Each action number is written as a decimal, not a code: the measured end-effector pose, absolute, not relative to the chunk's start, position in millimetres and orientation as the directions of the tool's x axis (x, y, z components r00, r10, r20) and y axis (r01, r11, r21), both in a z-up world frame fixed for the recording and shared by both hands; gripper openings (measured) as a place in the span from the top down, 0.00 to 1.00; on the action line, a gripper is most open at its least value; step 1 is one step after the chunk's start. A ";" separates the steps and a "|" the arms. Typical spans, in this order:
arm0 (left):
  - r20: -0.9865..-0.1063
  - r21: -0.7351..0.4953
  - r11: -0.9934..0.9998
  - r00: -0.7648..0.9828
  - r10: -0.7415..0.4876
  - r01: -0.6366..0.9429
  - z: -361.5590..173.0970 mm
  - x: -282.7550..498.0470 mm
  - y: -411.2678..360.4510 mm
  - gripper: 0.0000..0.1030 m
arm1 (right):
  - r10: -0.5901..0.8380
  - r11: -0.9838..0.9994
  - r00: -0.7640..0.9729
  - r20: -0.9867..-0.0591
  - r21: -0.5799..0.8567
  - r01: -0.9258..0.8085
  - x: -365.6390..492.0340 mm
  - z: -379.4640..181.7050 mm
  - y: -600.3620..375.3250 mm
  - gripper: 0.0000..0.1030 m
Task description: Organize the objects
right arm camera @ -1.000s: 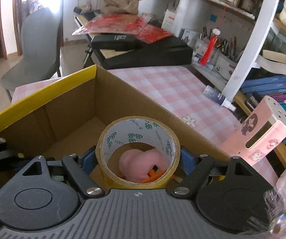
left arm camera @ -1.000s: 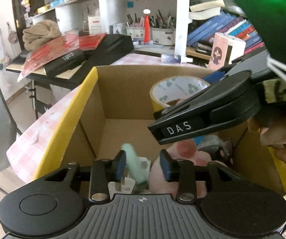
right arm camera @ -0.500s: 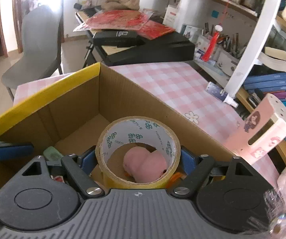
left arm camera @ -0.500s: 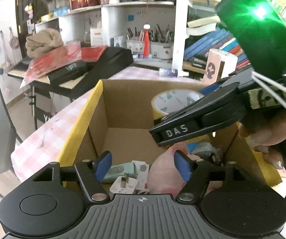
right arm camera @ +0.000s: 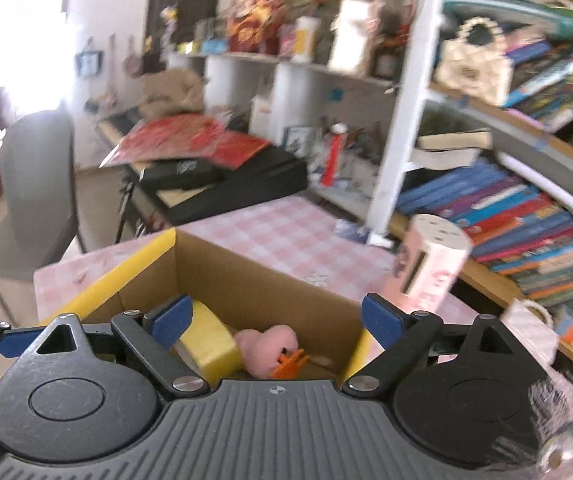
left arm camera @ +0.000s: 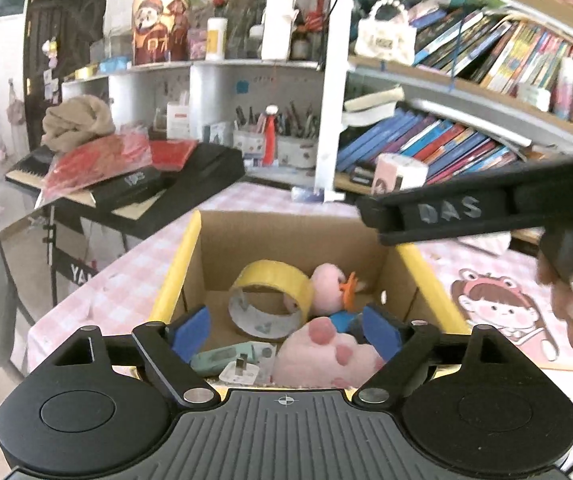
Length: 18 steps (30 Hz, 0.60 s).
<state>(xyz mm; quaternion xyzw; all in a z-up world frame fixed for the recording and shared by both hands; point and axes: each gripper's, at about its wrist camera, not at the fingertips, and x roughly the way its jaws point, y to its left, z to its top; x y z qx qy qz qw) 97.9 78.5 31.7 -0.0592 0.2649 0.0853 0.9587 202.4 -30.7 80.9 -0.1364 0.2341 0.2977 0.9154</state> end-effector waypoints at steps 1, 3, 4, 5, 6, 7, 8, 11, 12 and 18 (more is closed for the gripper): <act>-0.513 -0.070 0.979 0.849 0.128 -0.190 34.1 93.7 77.9 0.15 | 0.471 0.799 0.726 -0.501 -0.107 -0.592 195.1 83.0 -36.5 0.10; -0.505 -0.072 0.981 0.855 0.122 -0.183 37.6 85.3 77.5 0.12 | 0.448 0.822 0.752 -0.483 -0.107 -0.559 180.3 85.7 -47.4 0.09; -0.501 -0.072 0.981 0.857 0.121 -0.180 38.9 81.4 77.2 0.11 | 0.431 0.837 0.769 -0.472 -0.110 -0.537 172.3 86.6 -54.2 0.08; -0.497 -0.071 0.981 0.860 0.120 -0.178 40.5 77.1 76.8 0.10 | 0.415 0.850 0.784 -0.463 -0.112 -0.516 165.6 86.7 -59.8 0.08; -0.494 -0.069 0.982 0.861 0.119 -0.176 41.2 73.2 76.3 0.09 | 0.397 0.863 0.798 -0.452 -0.111 -0.492 158.6 86.9 -66.2 0.08; -0.495 -0.067 0.982 0.861 0.119 -0.174 41.6 69.6 76.1 0.08 | 0.375 0.881 0.815 -0.442 -0.105 -0.462 150.7 86.8 -73.8 0.07; -0.496 -0.064 0.983 0.860 0.118 -0.172 41.7 66.2 75.3 0.08 | 0.353 0.896 0.828 -0.435 -0.097 -0.433 144.7 86.1 -80.0 0.06; -0.504 -0.050 0.986 0.857 0.112 -0.158 40.6 57.4 71.4 0.07 | 0.269 0.940 0.859 -0.435 -0.077 -0.333 124.8 80.0 -96.5 0.02; -0.507 -0.044 0.987 0.855 0.110 -0.153 39.8 54.9 69.8 0.07 | 0.238 0.951 0.868 -0.436 -0.076 -0.299 117.5 76.9 -100.9 0.02; -0.520 -0.023 0.993 0.850 0.087 -0.116 34.9 38.8 56.5 0.03 | 0.100 0.984 0.880 -0.464 -0.084 -0.156 77.7 59.1 -120.5 0.00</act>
